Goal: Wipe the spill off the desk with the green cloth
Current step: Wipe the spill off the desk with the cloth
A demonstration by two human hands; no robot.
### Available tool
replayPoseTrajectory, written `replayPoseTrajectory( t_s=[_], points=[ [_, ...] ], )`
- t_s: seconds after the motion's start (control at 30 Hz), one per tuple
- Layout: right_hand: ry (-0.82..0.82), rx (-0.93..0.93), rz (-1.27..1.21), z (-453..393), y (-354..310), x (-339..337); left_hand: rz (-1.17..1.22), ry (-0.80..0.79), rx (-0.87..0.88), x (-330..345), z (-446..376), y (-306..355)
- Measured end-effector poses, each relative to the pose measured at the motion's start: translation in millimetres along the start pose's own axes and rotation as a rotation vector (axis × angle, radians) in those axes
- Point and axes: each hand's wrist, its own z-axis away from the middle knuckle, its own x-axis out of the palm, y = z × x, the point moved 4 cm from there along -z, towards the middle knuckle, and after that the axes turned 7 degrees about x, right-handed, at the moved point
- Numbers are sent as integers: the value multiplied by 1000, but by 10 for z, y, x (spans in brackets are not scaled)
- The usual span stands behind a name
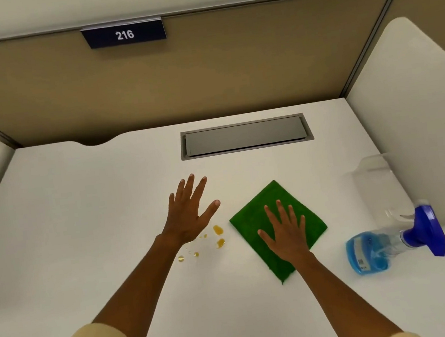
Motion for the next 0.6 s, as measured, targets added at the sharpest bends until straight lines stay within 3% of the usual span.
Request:
replayPoseTrajectory(
  t_s=[0.33,0.6],
  points=[
    [90,99,74,-317,-18,293,-185,-6,-119,-79,614,-1424],
    [211,83,106,-453,43,483,-292,-34,-316,-53,1217,-2698]
  ],
)
